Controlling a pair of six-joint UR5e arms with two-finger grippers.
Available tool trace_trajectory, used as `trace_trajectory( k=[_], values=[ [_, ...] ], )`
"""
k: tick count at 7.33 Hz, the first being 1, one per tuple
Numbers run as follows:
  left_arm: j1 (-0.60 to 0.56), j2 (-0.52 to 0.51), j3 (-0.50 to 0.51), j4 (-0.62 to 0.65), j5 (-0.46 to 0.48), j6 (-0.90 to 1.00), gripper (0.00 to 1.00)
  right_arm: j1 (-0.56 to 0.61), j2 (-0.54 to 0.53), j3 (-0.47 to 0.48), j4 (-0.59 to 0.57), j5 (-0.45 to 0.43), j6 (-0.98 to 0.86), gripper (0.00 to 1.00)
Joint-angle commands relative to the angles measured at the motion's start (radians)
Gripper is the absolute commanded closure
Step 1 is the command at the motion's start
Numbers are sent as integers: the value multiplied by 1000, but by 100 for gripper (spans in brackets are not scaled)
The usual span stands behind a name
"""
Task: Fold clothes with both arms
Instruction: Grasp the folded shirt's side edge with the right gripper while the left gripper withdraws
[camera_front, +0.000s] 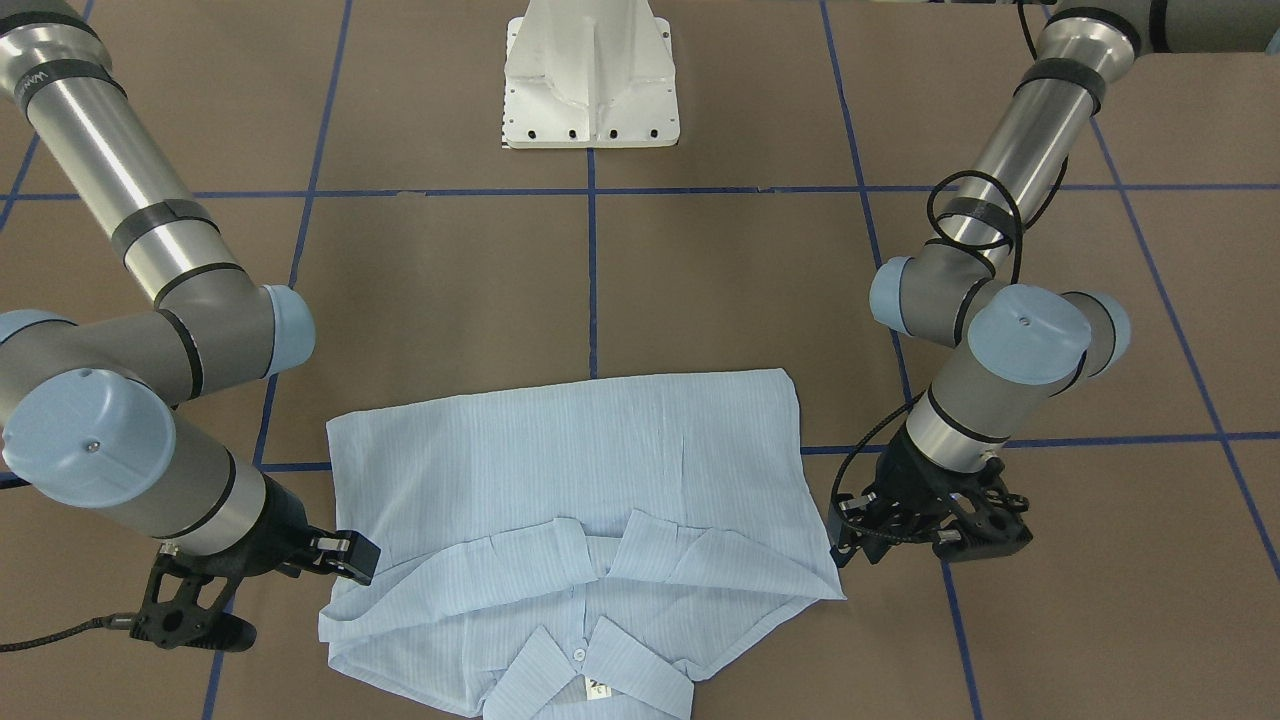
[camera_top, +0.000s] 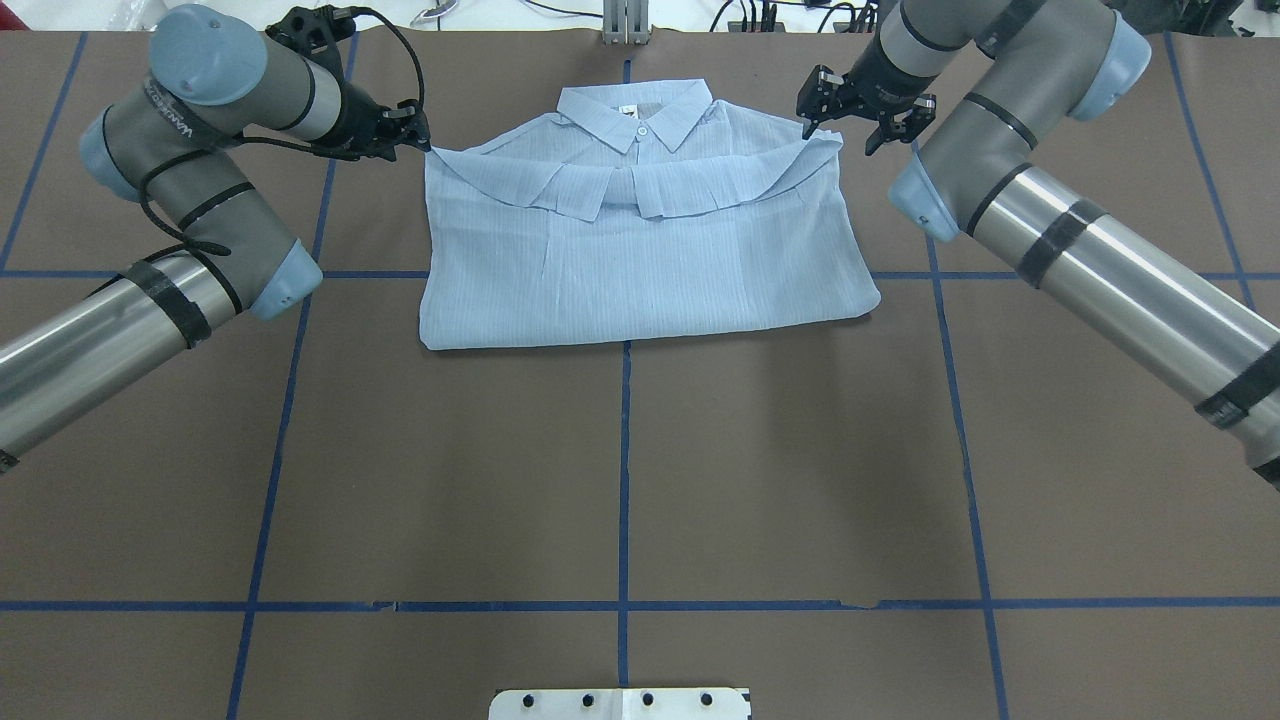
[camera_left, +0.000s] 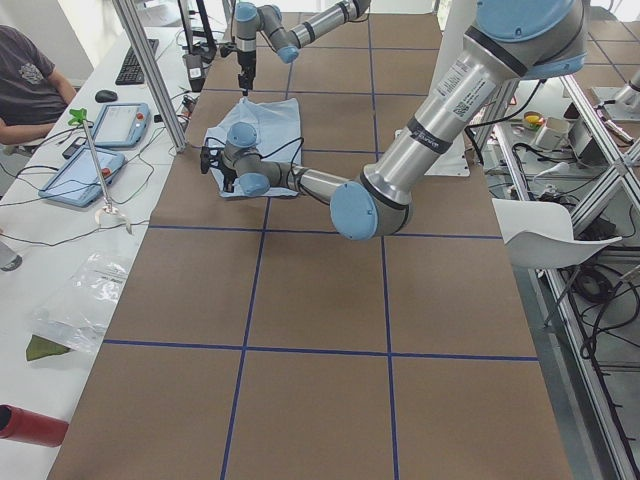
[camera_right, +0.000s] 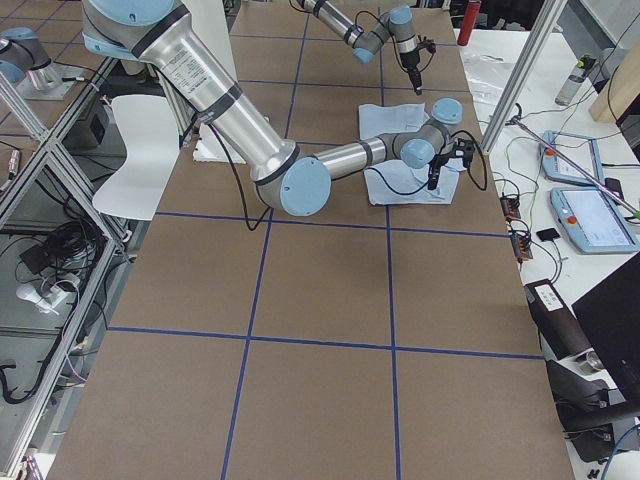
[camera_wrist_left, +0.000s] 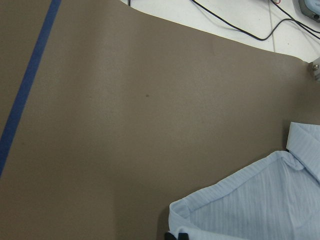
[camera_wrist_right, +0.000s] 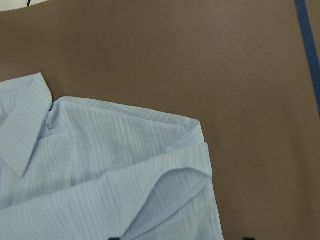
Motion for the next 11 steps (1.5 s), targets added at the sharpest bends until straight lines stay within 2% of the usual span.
trace_trajectory(
  k=[1,3,5,7,9,10,11],
  values=[
    [-8,10,-29,3,0,-5,0,-67,-158,183,-4,0,8,0],
    [-8,26,-60,3,0,-8,0,-91,-257,253,-4,6,7,0],
    [-8,53,-92,5,-2,-8,0,-106,-276,261,-8,13,5,1],
    [-8,54,-94,5,-2,-8,0,-142,-271,252,-11,12,7,10],
    [-8,54,-95,5,-2,-10,0,-131,-269,265,-34,21,4,52],
    [-8,54,-95,5,-2,-10,0,-120,-269,267,-34,33,5,57],
    [-8,54,-98,5,-2,-10,0,-119,-269,265,-34,35,5,77]
  ],
)
